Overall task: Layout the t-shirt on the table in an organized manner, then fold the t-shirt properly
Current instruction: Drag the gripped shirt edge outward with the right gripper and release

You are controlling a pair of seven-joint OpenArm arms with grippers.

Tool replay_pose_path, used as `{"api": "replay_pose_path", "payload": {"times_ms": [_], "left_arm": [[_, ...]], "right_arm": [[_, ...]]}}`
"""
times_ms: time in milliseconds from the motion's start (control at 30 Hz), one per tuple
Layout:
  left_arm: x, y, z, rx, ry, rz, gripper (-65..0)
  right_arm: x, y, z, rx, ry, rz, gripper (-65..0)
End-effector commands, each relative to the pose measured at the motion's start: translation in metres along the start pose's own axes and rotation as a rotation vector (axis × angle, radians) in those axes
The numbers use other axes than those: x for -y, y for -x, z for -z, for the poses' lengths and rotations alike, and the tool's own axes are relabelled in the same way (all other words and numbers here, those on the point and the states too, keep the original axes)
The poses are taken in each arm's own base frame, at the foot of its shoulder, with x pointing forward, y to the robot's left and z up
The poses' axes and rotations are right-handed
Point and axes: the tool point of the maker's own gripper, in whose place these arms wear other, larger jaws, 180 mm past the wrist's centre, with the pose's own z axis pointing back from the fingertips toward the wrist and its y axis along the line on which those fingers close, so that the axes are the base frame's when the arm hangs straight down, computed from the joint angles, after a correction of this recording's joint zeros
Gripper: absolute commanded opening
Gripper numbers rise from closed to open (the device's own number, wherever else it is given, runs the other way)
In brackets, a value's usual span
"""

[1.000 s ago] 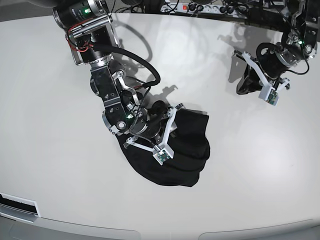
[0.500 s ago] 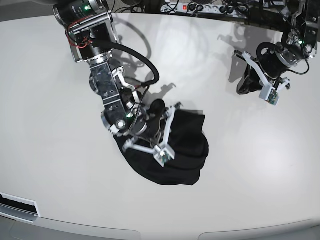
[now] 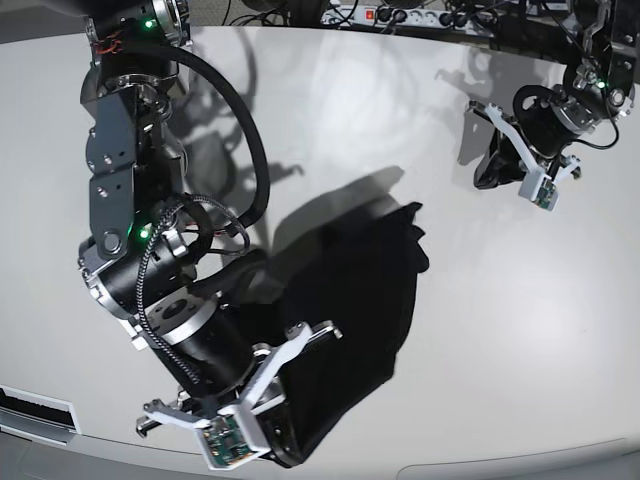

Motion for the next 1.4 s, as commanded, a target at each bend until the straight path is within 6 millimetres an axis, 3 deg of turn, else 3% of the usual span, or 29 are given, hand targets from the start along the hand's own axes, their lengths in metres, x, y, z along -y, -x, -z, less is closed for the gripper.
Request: {"api": "replay_pose_path", "payload": {"times_ms": [0,100,167,233,367,467,533,600,700,767,800,867,967,1067,1233,1300,1367], "left_arm": [[-0.002,-0.012,-0.002,0.04,0.001,0.011,-65.0],[-0.005,-0.019,-0.001,0.053,-0.004,0.019,-65.0],[-0.006,-0.022,0.0,0.062,-0.006,0.022,-65.0],[-0.005,-0.022,0.0,0.061,-0.002,0.023,-65.0],[-0.005,-0.021,0.0,0.057,-0.002,0.023,-65.0],[-0.006,-0.014,-0.001,0.031,-0.014,0.049,-65.0],[-0.006,-0.014,-0.001,0.034,-0.013,0.047,-65.0],[-0.006,-0.02,0.0,0.055,-0.005,0.028,-65.0],[-0.006,-0.027,0.002,0.074,-0.003,0.021,-65.0],[-0.006,-0.027,0.002,0.075,-0.003,0.021,-65.0],[-0.006,-0.027,0.002,0.075,-0.003,0.022,-65.0],[-0.006,-0.027,0.002,0.073,-0.005,0.025,-65.0],[-0.006,-0.026,0.002,0.071,-0.004,0.024,-65.0],[-0.005,-0.024,0.001,0.065,-0.003,0.022,-65.0],[-0.005,-0.024,0.001,0.066,-0.003,0.022,-65.0],[-0.005,-0.024,0.001,0.065,-0.003,0.022,-65.0],[-0.005,-0.023,0.001,0.061,-0.003,0.021,-65.0]], "right_arm": [[0.001,-0.002,0.006,0.012,-0.017,-0.02,-65.0],[0.003,0.052,0.028,-0.159,-0.081,-0.056,-65.0],[0.017,0.065,0.04,-0.233,-0.071,-0.054,-65.0],[0.042,0.043,0.044,-0.231,-0.003,-0.037,-65.0],[0.1,-0.038,0.023,-0.021,0.164,-0.017,-65.0],[0.125,-0.046,0.013,0.02,0.228,0.01,-65.0],[0.119,-0.023,0.019,-0.027,0.187,0.061,-65.0],[0.094,0.019,0.03,-0.125,0.055,0.082,-65.0],[0.053,0.106,0.037,-0.395,-0.137,0.094,-65.0],[0.033,0.159,0.029,-0.6,-0.233,0.08,-65.0],[0.027,0.176,0.025,-0.666,-0.259,0.073,-65.0],[0.028,0.183,0.025,-0.697,-0.266,0.058,-65.0],[0.05,0.156,0.035,-0.62,-0.195,0.042,-65.0],[0.083,0.105,0.037,-0.479,-0.094,0.013,-65.0],[0.157,0.009,0.002,-0.182,0.163,-0.019,-65.0],[0.183,0.0,-0.013,-0.15,0.24,-0.042,-65.0],[0.199,0.009,-0.02,-0.18,0.268,-0.046,-65.0]]}}
